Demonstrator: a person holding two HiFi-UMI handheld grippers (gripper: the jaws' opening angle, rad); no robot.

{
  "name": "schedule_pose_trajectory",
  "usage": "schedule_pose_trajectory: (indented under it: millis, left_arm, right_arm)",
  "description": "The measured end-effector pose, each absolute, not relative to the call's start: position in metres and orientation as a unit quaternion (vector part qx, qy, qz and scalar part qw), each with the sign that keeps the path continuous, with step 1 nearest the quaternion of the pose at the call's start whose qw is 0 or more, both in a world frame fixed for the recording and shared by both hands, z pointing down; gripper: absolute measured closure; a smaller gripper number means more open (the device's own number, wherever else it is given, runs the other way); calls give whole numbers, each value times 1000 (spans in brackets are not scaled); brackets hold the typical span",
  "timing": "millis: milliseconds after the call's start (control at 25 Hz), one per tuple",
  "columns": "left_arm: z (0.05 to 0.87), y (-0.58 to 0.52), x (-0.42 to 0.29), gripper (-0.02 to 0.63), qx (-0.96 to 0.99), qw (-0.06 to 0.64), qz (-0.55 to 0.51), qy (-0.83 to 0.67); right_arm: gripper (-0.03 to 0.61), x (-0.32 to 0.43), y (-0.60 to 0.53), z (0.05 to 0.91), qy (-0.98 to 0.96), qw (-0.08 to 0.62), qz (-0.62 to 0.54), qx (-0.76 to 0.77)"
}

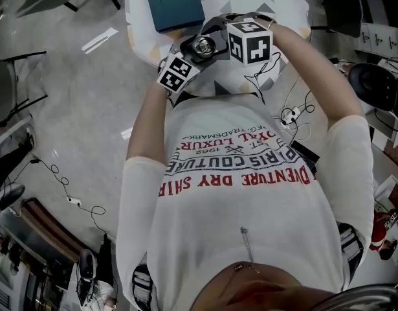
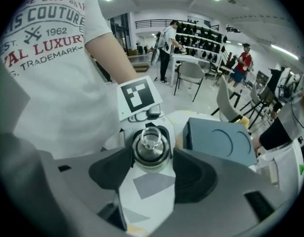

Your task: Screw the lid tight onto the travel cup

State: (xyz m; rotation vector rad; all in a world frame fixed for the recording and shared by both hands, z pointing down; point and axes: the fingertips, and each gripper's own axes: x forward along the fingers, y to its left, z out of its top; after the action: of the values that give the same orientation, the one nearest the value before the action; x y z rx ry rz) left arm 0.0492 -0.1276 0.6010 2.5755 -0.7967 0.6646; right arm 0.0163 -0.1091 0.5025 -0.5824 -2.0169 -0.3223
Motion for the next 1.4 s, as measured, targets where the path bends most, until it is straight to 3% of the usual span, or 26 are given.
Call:
schedule_pose_trajectory:
  millis: [160, 440, 720, 1040, 1280, 1400]
  left_arm:
    - [602, -127, 49, 210, 912, 183, 235, -281]
    - [603, -127, 50, 210, 912, 185, 237, -279]
    - [604, -128, 49, 210, 912, 185, 238, -278]
    - [605, -127, 50, 210, 913, 183, 239, -276]
    - [601, -126, 51, 210, 912, 185, 238, -278]
    - [603, -128, 50, 210, 912, 188, 240, -276]
  right_arm:
    - [341, 14, -106, 506, -818, 494, -136, -262]
    - [342, 14, -107, 507, -824, 509, -97, -230]
    - [342, 11, -111, 508, -839, 530, -28, -122]
    - [342, 14, -116, 509, -861, 504, 59, 34]
    - [340, 15, -112, 504, -869, 494, 19, 6]
    - [296, 16, -107, 504, -860, 506, -41, -54]
